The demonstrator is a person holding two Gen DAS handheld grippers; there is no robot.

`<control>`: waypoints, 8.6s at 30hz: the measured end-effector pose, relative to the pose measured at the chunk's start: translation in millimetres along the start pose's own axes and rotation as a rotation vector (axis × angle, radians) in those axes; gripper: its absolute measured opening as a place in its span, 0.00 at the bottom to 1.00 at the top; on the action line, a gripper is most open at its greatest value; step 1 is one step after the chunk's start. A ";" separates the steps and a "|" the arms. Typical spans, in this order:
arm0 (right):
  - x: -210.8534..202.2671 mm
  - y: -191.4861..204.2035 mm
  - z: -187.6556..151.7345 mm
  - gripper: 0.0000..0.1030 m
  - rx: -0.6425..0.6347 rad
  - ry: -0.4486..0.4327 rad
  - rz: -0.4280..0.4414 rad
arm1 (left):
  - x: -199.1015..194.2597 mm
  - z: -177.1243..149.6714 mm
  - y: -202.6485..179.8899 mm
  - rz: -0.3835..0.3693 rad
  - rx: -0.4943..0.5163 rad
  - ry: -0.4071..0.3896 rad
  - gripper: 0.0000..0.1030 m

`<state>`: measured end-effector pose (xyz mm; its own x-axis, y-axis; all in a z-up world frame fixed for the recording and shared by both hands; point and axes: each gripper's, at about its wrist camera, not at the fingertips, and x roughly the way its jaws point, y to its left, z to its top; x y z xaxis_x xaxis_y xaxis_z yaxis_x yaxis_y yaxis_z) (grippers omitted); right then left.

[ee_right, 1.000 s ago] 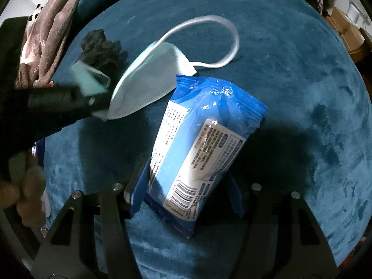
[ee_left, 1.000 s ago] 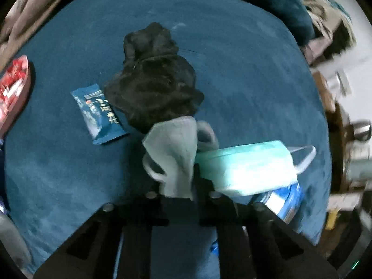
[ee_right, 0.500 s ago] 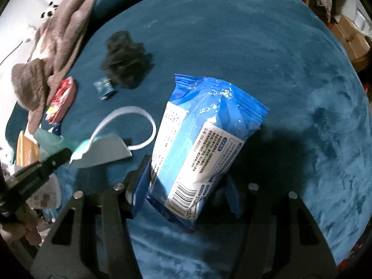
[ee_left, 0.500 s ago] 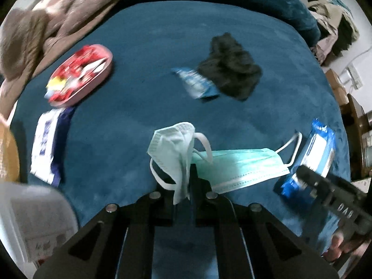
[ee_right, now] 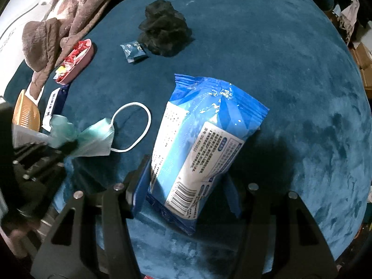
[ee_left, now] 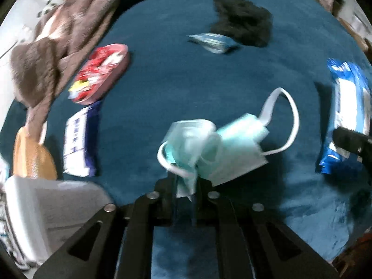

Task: Organize soft objects
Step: 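Grasp the white face mask with the left gripper alongside the blue mask, then carry the masks and wet-wipe packet over the orange basket with both grippers, then lower the masks and packet into the basket and open both grippers, then move both grippers back toward the black sock and small blue sachet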

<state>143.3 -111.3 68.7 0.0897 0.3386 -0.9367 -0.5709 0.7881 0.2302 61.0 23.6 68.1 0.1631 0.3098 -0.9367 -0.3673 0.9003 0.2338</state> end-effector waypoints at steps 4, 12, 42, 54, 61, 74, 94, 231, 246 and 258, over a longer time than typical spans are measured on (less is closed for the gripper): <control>3.5 -9.0 -0.3 0.58 0.041 0.015 -0.006 | 15.4 -1.4 -18.0 -0.066 0.046 -0.007 0.39; 7.7 -18.2 -1.6 0.59 0.113 0.044 0.019 | 13.5 -4.3 10.4 -0.369 -0.109 -0.048 0.77; 9.3 -22.8 -5.7 0.60 0.130 0.045 0.039 | 26.0 -3.2 25.1 -0.762 -0.277 -0.010 0.78; 10.8 -22.7 -5.4 0.60 0.131 0.046 0.039 | 40.4 14.1 11.0 -0.690 -0.251 -0.015 0.81; 10.5 -22.0 -5.8 0.60 0.133 0.042 0.041 | 5.2 4.2 22.0 -0.606 -0.219 -0.066 0.82; 9.2 -25.5 -6.5 0.60 0.140 0.040 0.056 | 14.4 -8.6 1.4 -0.178 0.202 -0.065 0.82; 14.6 -19.3 -0.6 0.61 0.138 0.047 0.016 | 45.3 26.4 82.7 -0.475 -0.282 -0.090 0.12; -86.1 122.2 58.2 1.00 -0.110 -0.145 0.288 | -120.1 -39.5 235.0 -0.045 -0.592 -0.333 0.99; -50.0 32.3 68.7 1.00 0.057 -0.102 0.177 | -70.5 24.4 137.0 -0.208 -0.419 -0.231 0.99; 20.4 14.9 128.6 0.99 0.055 -0.044 0.049 | 1.0 56.7 106.0 -0.355 -0.428 -0.087 0.99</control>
<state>241.6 -26.5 87.0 0.0995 0.3989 -0.9116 -0.5302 0.7965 0.2906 74.1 136.7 106.7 0.4129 0.0505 -0.9094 -0.6117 0.7552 -0.2358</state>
